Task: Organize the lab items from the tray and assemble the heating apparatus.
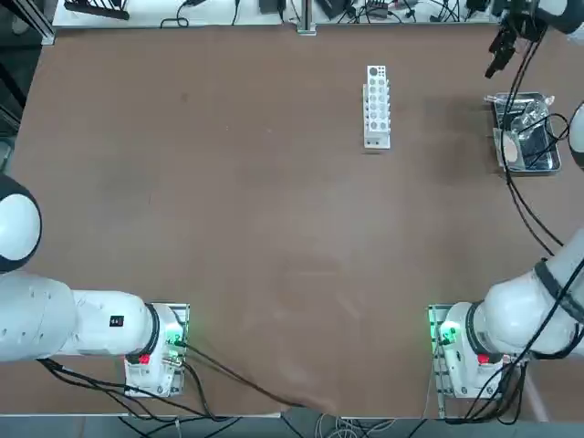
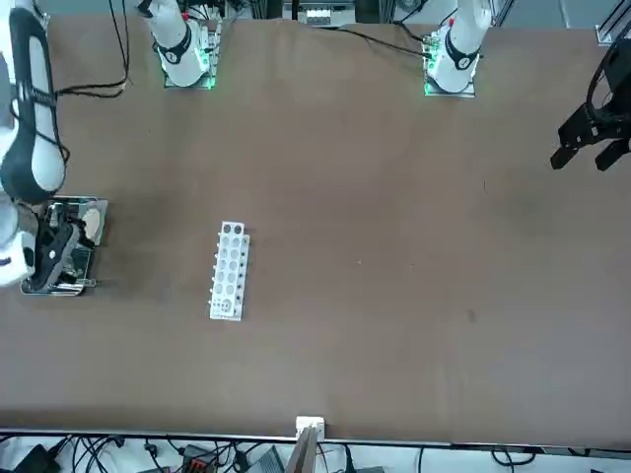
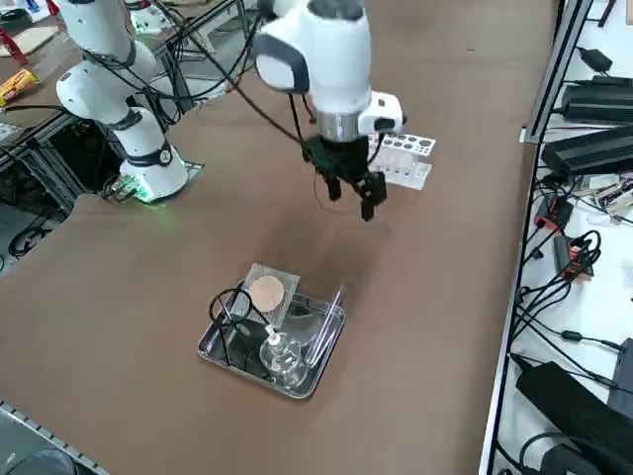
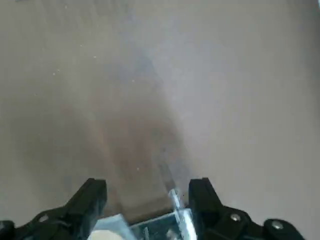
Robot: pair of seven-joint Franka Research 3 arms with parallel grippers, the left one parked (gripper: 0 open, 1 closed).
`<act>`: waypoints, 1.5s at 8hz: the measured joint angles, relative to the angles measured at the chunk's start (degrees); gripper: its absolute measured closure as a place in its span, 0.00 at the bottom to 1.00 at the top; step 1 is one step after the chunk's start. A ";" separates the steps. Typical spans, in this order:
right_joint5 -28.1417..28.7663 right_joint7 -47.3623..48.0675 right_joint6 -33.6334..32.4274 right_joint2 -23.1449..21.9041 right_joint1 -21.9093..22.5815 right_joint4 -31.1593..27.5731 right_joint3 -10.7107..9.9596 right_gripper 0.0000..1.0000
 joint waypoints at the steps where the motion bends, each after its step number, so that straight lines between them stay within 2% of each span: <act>1: 3.01 -5.10 2.40 2.05 -0.65 -0.04 0.00 0.00; 3: 9.77 -16.67 6.04 6.58 -3.14 0.07 -0.05 0.00; 4: 10.94 -20.42 6.57 8.22 -4.49 0.19 -0.08 0.00; 9: 11.10 -30.09 7.00 12.95 -7.66 3.11 -0.10 0.03; 12: 11.09 -32.29 7.00 15.65 -9.01 5.44 -0.11 0.07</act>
